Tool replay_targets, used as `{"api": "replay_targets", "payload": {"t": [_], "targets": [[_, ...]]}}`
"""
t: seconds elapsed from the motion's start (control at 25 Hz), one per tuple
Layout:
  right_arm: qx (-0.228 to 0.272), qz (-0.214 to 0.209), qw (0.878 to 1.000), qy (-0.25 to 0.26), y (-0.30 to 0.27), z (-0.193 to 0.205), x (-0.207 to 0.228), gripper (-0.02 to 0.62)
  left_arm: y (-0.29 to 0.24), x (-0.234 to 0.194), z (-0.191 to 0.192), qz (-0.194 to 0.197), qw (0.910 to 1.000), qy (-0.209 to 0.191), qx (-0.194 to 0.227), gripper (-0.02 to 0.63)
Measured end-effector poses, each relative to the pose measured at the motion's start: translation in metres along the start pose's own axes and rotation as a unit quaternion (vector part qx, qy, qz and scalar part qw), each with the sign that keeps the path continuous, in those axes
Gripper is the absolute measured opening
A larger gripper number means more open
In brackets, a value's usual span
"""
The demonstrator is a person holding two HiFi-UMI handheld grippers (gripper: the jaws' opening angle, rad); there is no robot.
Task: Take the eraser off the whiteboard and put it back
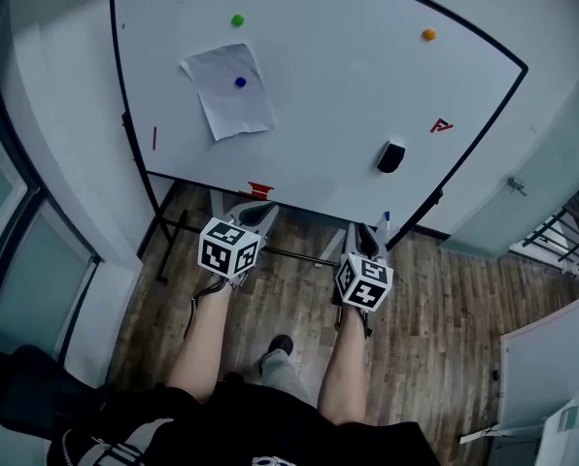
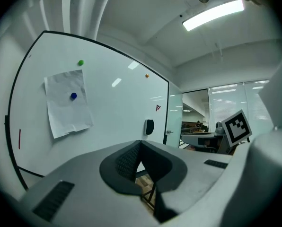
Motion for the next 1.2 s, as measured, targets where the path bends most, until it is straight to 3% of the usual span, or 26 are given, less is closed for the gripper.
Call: {"api": "replay_targets", "payload": {"t": [0.28, 0.6, 1.2], "targets": [[0.008, -0.012, 1.0, 0.019, 0.048, -0.002, -0.01, 0.026, 0.037, 0.026, 0.004, -0.008, 0.9999, 0.001, 0.009, 0.017], [0.001, -0.035, 0.999, 0.024, 0.084, 0.002, 0.014, 0.025, 0.042, 0.073, 0.003, -0.014, 0.9998, -0.011, 0.009, 0.017], [-0.034, -0.057, 0.998, 0.014, 0.212, 0.062, 0.134, 0.025, 0.02, 0.24, 0.042, 0.0, 0.9991, -0.034, -0.027, 0.017]]}}
Point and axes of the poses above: the fingertips, and each gripper's own axes: y backward along the fingers, x to its right, z out of its underside, the point moved 1 cm from there along y, backward along the fingers, and after that the axes turned 5 degrees about z, right-handed, at the moved point
